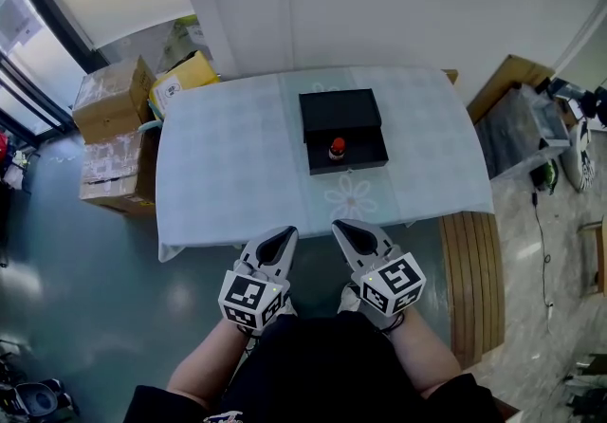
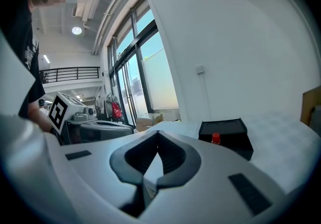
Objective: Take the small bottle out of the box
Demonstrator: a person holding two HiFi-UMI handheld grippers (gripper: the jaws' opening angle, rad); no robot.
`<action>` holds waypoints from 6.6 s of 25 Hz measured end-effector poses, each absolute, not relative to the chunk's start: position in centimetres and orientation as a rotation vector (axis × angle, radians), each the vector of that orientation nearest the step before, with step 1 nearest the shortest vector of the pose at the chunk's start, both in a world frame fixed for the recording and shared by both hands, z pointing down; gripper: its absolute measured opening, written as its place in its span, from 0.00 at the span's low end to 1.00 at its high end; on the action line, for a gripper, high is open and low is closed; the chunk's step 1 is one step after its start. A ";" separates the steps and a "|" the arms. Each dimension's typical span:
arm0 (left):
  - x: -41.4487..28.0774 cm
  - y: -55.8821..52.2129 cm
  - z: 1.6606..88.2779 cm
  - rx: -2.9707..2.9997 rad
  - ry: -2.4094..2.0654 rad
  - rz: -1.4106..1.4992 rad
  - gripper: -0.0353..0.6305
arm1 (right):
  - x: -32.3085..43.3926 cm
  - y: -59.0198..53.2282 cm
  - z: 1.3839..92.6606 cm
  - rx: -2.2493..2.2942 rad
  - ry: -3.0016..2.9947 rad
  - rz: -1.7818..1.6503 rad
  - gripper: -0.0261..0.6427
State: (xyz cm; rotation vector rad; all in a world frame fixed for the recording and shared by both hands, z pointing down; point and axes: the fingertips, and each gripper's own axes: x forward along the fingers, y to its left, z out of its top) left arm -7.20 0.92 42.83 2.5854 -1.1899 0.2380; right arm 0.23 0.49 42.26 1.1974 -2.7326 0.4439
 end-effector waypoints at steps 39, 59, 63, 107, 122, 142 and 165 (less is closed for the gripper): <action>-9.4 -1.1 43.5 2.687 -1.003 0.259 0.10 | -1.2 -3.8 42.7 1.410 -2.630 0.406 0.07; -1.8 -8.6 46.1 2.581 -1.081 0.296 0.10 | 5.3 -13.8 46.2 1.254 -2.643 0.465 0.07; -0.7 -9.8 46.9 2.560 -1.094 0.303 0.09 | 6.4 -15.4 47.5 1.225 -2.637 0.481 0.07; 0.1 -11.7 54.4 2.337 -1.183 0.446 0.10 | 4.3 -23.7 58.8 0.815 -2.547 0.135 0.34; -0.1 -11.5 54.3 2.342 -1.171 0.443 0.10 | 3.5 -23.6 59.0 0.800 -2.521 0.080 0.28; -4.6 -9.8 50.4 2.399 -1.239 0.377 0.10 | 4.2 -22.6 52.1 1.075 -2.585 0.249 0.28; -11.3 -4.6 45.8 2.519 -1.193 0.281 0.10 | -1.3 -12.3 45.2 1.220 -2.604 0.231 0.28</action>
